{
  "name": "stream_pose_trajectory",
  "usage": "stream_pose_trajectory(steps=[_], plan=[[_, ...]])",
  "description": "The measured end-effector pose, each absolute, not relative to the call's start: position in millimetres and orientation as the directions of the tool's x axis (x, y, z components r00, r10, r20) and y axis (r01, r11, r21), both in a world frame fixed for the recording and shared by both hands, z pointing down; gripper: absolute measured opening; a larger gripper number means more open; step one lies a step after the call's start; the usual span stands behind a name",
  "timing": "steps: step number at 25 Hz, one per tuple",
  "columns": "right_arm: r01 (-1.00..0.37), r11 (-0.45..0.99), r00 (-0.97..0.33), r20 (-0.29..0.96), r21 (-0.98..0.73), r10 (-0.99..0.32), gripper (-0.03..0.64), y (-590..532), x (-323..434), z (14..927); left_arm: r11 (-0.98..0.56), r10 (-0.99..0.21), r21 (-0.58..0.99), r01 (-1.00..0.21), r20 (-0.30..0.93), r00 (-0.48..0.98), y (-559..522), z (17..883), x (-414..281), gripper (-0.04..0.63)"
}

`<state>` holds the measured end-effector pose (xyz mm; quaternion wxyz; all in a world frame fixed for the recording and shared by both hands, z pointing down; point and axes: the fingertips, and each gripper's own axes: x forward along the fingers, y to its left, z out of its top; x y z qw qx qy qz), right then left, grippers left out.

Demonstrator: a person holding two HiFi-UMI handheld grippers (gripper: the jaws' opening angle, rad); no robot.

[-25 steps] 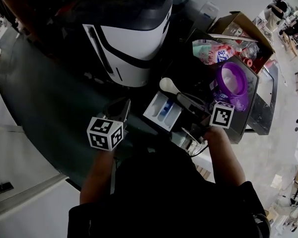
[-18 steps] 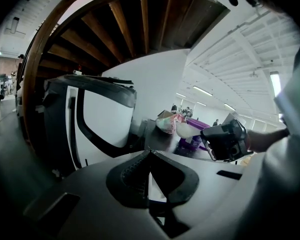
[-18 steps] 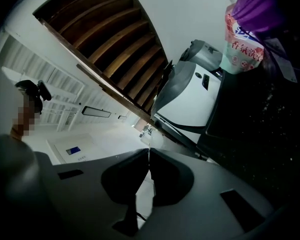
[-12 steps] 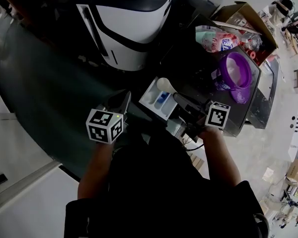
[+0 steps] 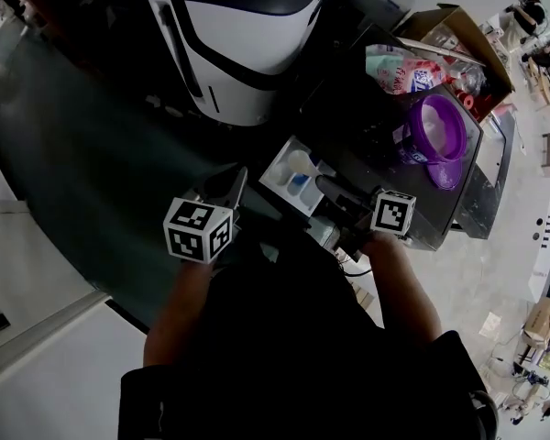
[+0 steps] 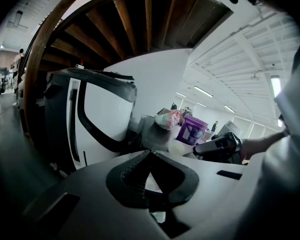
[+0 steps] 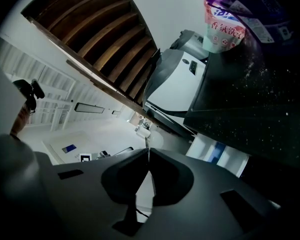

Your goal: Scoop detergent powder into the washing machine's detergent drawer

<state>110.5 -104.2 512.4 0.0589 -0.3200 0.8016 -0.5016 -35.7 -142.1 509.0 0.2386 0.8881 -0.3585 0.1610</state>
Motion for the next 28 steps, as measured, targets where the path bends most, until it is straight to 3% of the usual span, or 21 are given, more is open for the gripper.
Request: stream_pose_trajectory(steps=[5, 19, 28], plan=[[-0.445, 0.296, -0.797, 0.223, -0.845, -0.561, 0.018, -107, 102, 522, -0.625, -0.567, 0.308, -0.717, 0.453, 0.689, -141, 507, -43, 0.008], [-0.589, 0.251, -0.756, 0.415, -0.768, -0.507, 0.018, -106, 97, 573, -0.609, -0.579, 0.324, -0.724, 0.442, 0.685, -146, 510, -57, 0.008], [-0.674, 0.321, -0.724, 0.509, -0.666, -0.465, 0.018, -103, 85, 578, -0.600, -0.580, 0.334, -0.727, 0.444, 0.683, -140, 515, -61, 0.008]])
